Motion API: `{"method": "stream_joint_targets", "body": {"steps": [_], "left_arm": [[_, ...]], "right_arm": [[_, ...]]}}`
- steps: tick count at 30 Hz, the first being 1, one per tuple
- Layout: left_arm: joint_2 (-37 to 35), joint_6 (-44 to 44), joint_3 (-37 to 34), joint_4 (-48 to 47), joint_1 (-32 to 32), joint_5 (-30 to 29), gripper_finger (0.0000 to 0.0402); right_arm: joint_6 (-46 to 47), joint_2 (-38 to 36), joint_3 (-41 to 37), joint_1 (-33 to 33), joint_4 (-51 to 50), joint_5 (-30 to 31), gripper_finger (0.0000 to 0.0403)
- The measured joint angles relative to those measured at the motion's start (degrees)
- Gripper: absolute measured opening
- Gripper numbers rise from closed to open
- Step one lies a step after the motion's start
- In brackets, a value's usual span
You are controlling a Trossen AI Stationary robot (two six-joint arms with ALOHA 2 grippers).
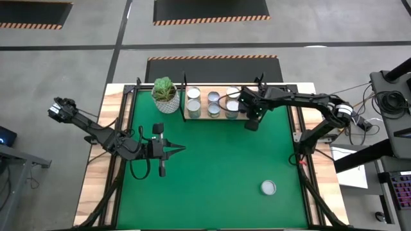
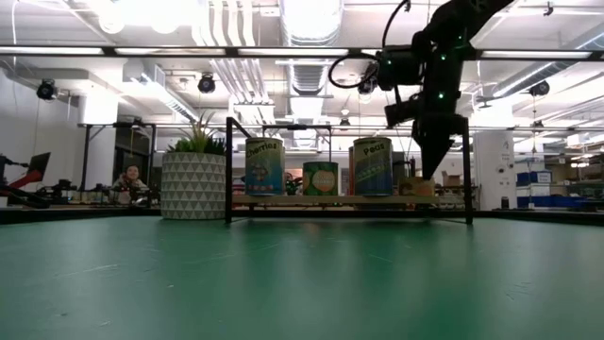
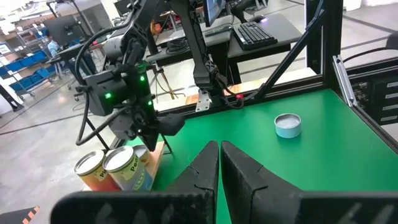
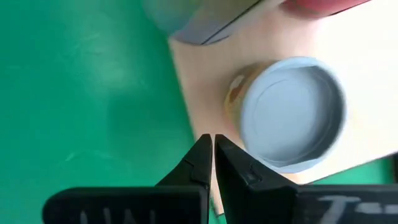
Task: Pick and place cans onto a shelf
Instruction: Put the canned mushrooms on the shelf, then put the canned salmon on the shelf
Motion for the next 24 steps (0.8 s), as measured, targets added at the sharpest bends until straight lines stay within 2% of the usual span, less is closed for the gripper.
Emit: {"method": "stream_joint_targets", "body": {"steps": [7, 13, 18, 24], "left_arm": [[0.0, 0.07, 0.0, 0.02, 0.0, 0.0, 0.0], [0.0, 0.11, 0.0, 0.02, 0.0, 0.0, 0.0], [0.02, 0.17, 0.0, 0.0, 0.0, 0.0, 0.0], [0.02, 0.21, -0.07, 0.05, 0.0, 0.01, 0.0]], "right_arm": [[0.87, 0.0, 0.69, -0.08, 3.2, 11.16, 0.0009], [0.28, 0.0, 2.49, -0.26, 1.41, 10.8, 0.0009], [1.57, -0.17, 5.5, 0.03, -3.63, 6.63, 0.0009], [7.73, -4.54, 7.37, 5.27, -4.13, 6.03, 0.0009]]}}
